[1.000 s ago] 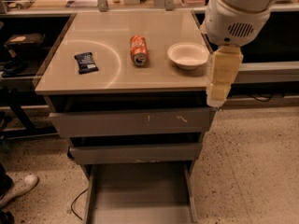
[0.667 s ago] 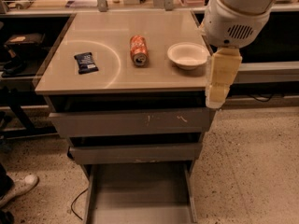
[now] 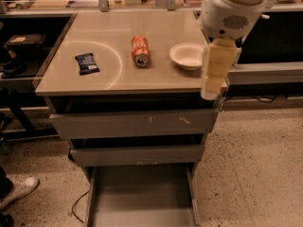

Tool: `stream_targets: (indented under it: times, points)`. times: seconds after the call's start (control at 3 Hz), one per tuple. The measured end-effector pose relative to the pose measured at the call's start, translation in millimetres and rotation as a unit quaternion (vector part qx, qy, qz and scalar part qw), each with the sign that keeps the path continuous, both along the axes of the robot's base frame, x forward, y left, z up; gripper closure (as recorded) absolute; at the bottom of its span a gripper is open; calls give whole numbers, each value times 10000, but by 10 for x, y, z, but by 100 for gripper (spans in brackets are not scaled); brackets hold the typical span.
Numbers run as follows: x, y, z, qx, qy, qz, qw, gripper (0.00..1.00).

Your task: Place rxbar blueberry into bottom drawer

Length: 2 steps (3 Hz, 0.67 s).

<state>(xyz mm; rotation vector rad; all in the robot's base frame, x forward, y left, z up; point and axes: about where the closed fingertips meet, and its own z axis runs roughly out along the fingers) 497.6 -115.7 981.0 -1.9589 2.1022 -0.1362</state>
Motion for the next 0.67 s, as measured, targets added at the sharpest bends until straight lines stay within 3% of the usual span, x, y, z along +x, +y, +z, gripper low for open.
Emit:
stream_targets:
  times: [0.33, 0.67]
  points:
    - [697, 291, -110, 68, 244, -222, 9994, 0]
    - [1063, 712, -83, 288, 69, 3, 9996, 0]
